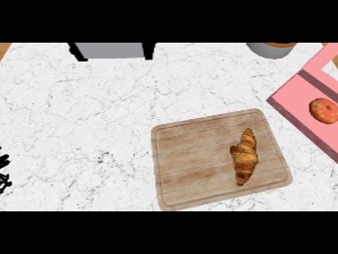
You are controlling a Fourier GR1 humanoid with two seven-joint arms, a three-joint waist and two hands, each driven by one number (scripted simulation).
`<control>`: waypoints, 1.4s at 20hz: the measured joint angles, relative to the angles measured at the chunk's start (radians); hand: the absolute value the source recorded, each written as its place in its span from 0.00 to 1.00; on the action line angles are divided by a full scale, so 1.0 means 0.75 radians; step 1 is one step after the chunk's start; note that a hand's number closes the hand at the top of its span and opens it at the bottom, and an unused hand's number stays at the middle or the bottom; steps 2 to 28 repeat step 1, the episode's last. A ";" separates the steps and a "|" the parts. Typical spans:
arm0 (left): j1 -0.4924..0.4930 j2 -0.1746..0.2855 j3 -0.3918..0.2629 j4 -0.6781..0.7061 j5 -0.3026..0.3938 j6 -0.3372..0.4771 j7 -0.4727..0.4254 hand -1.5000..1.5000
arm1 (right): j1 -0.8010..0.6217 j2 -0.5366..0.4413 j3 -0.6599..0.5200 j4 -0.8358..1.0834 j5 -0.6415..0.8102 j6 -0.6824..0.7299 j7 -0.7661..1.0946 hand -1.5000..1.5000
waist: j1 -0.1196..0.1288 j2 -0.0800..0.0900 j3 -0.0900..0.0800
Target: Pick the squash from the cutting board and place it in the cardboard box
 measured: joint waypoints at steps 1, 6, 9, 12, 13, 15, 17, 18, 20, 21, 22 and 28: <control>-0.003 -0.002 0.000 0.000 -0.007 -0.001 -0.004 0.50 | 0.011 -0.016 -0.010 0.019 -0.004 0.019 -0.021 0.00 | 0.003 0.001 0.000; -0.003 -0.002 0.000 0.000 -0.007 -0.001 -0.004 0.50 | 0.011 -0.016 -0.010 0.019 -0.004 0.019 -0.021 0.00 | 0.003 0.001 0.000; -0.003 -0.002 0.000 0.000 -0.007 -0.001 -0.004 0.50 | 0.011 -0.016 -0.010 0.019 -0.004 0.019 -0.021 0.00 | 0.003 0.001 0.000; -0.003 -0.002 0.000 0.000 -0.007 -0.001 -0.004 0.50 | 0.011 -0.016 -0.010 0.019 -0.004 0.019 -0.021 0.00 | 0.003 0.001 0.000; -0.003 -0.002 0.000 0.000 -0.007 -0.001 -0.004 0.50 | 0.011 -0.016 -0.010 0.019 -0.004 0.019 -0.021 0.00 | 0.003 0.001 0.000; -0.003 -0.002 0.000 0.000 -0.007 -0.001 -0.004 0.50 | 0.011 -0.016 -0.010 0.019 -0.004 0.019 -0.021 0.00 | 0.003 0.001 0.000; -0.003 -0.002 0.000 0.000 -0.007 -0.001 -0.004 0.50 | 0.011 -0.016 -0.010 0.019 -0.004 0.019 -0.021 0.00 | 0.003 0.001 0.000; -0.003 -0.002 0.000 0.000 -0.007 -0.001 -0.004 0.50 | 0.011 -0.016 -0.010 0.019 -0.004 0.019 -0.021 0.00 | 0.003 0.001 0.000; -0.003 -0.002 0.000 0.000 -0.007 -0.001 -0.004 0.50 | 0.011 -0.016 -0.010 0.019 -0.004 0.019 -0.021 0.00 | 0.003 0.001 0.000; -0.003 -0.002 0.000 0.000 -0.007 -0.001 -0.004 0.50 | 0.011 -0.016 -0.010 0.019 -0.004 0.019 -0.021 0.00 | 0.003 0.001 0.000; -0.003 -0.002 0.000 0.000 -0.007 -0.001 -0.004 0.50 | 0.011 -0.016 -0.010 0.019 -0.004 0.019 -0.021 0.00 | 0.003 0.001 0.000; -0.003 -0.002 0.000 0.000 -0.007 -0.001 -0.004 0.50 | 0.011 -0.016 -0.010 0.019 -0.004 0.019 -0.021 0.00 | 0.003 0.001 0.000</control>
